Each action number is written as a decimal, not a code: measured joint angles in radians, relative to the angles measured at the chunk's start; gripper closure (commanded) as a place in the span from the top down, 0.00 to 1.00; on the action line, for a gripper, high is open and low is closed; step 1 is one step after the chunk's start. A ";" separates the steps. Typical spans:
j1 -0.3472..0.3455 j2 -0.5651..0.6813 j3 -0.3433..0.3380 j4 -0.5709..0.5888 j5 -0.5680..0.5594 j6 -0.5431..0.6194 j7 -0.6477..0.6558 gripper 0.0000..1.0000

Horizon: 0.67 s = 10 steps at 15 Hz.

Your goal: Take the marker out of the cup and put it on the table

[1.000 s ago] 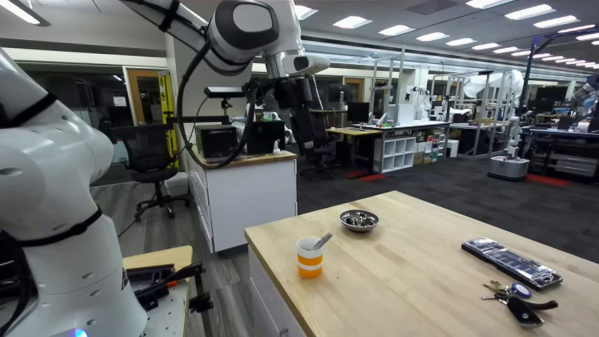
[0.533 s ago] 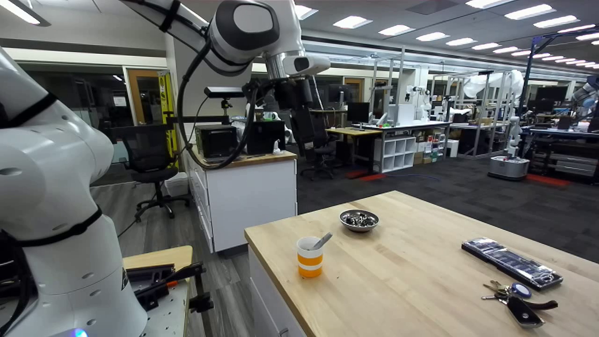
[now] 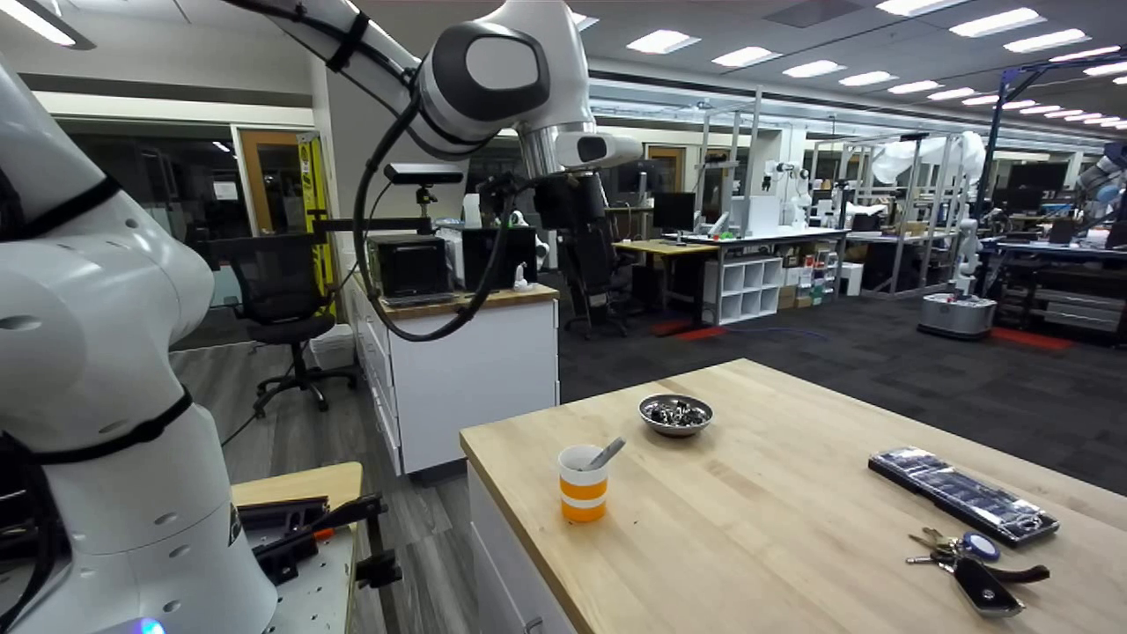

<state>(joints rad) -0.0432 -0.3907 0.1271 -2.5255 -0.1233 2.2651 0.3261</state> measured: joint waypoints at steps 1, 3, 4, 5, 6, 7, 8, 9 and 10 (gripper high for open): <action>0.000 0.021 -0.008 0.005 0.000 0.015 -0.016 1.00; 0.000 0.064 -0.024 0.015 0.000 0.049 -0.050 1.00; 0.001 0.084 -0.032 0.021 0.000 0.064 -0.065 1.00; 0.001 0.105 -0.038 0.026 0.002 0.079 -0.083 1.00; 0.002 0.126 -0.045 0.033 0.004 0.089 -0.097 1.00; 0.003 0.146 -0.050 0.040 0.011 0.098 -0.115 1.00; 0.005 0.166 -0.055 0.047 0.022 0.107 -0.132 1.00; 0.007 0.185 -0.059 0.053 0.035 0.117 -0.150 1.00; 0.009 0.205 -0.063 0.059 0.051 0.124 -0.169 1.00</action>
<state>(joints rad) -0.0339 -0.1859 0.0639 -2.4664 -0.0727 2.3895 0.1574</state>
